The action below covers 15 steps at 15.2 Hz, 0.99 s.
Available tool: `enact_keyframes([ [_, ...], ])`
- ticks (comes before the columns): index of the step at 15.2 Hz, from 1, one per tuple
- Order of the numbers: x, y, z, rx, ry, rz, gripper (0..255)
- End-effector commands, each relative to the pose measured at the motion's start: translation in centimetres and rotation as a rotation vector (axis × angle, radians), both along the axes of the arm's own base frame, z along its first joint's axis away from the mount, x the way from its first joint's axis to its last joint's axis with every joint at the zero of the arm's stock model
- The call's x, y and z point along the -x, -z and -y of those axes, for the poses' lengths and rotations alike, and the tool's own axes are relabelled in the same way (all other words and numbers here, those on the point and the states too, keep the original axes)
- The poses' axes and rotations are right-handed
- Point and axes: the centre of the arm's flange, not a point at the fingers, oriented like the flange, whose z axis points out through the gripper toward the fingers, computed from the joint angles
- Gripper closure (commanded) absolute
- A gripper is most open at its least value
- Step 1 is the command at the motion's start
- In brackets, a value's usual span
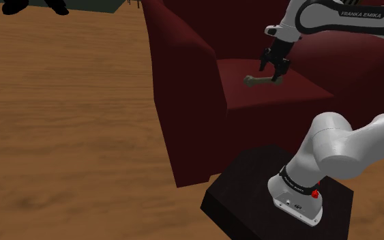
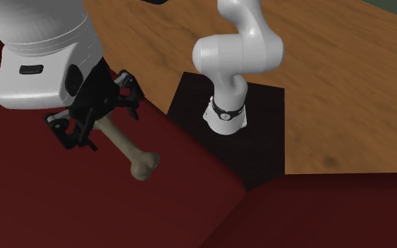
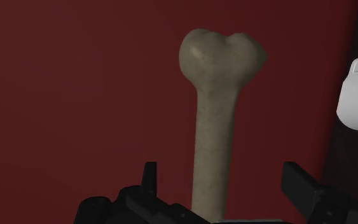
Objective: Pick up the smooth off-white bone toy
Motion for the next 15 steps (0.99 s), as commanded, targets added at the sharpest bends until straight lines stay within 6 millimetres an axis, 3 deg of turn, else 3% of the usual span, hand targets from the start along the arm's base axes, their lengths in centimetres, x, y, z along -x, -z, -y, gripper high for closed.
enact_keyframes([
  [1, -0.1, 1.1, 0.1, 0.0, -0.005, 0.0, 0],
  [5, -0.1, 2.5, 0.1, 0.0, -0.005, 0.0, 0],
  [6, -0.1, 2.4, 0.0, 0.0, -0.005, 0.0, 255],
  [15, -0.1, 2.5, 0.1, 0.0, -0.005, 0.0, 255],
])
